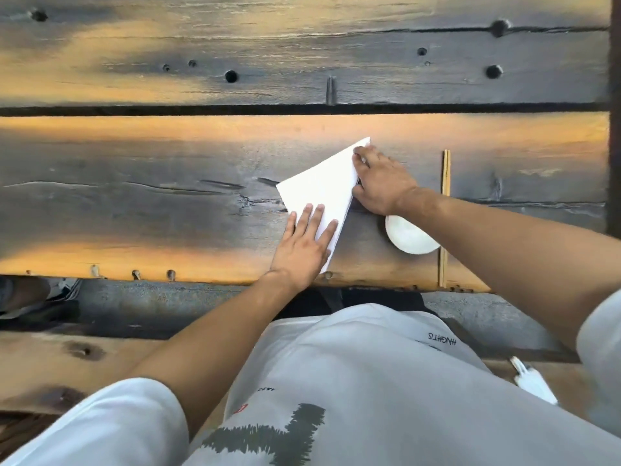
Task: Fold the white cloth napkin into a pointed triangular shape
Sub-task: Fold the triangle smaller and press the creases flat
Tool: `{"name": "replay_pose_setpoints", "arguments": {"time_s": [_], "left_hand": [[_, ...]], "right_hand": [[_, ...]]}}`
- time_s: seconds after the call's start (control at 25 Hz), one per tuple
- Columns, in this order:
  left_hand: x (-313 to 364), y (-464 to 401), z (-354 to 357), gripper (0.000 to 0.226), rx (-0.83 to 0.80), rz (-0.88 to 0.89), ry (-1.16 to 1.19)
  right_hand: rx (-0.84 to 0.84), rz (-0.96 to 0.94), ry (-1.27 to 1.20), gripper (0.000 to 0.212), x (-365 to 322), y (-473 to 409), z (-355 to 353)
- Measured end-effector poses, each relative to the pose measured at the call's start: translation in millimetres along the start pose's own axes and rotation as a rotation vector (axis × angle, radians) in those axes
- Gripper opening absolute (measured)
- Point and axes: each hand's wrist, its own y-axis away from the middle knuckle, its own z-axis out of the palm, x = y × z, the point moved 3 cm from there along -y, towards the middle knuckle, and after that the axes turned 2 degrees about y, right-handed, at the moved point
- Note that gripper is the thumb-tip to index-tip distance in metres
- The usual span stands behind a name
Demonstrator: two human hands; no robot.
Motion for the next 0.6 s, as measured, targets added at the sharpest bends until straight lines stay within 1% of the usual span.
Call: {"name": "replay_pose_setpoints", "arguments": {"time_s": [0.08,0.28,0.44,0.6], "left_hand": [[23,0,2,0.062,0.005,-0.064,0.05],[54,-3,9,0.065,0.004,-0.158,0.137],[61,-6,11,0.066,0.016,-0.175,0.132],[61,-4,15,0.067,0.051,-0.163,0.114]], "right_hand": [[-0.015,-0.076,0.015,0.067,13,-3,-6],[-0.036,-0.198,0.023,0.062,30,-9,-6],[-0.013,-0.214,-0.033,0.06,33,-12,-8],[-0.015,-0.193,0.02,0.068,30,-8,-5]]}}
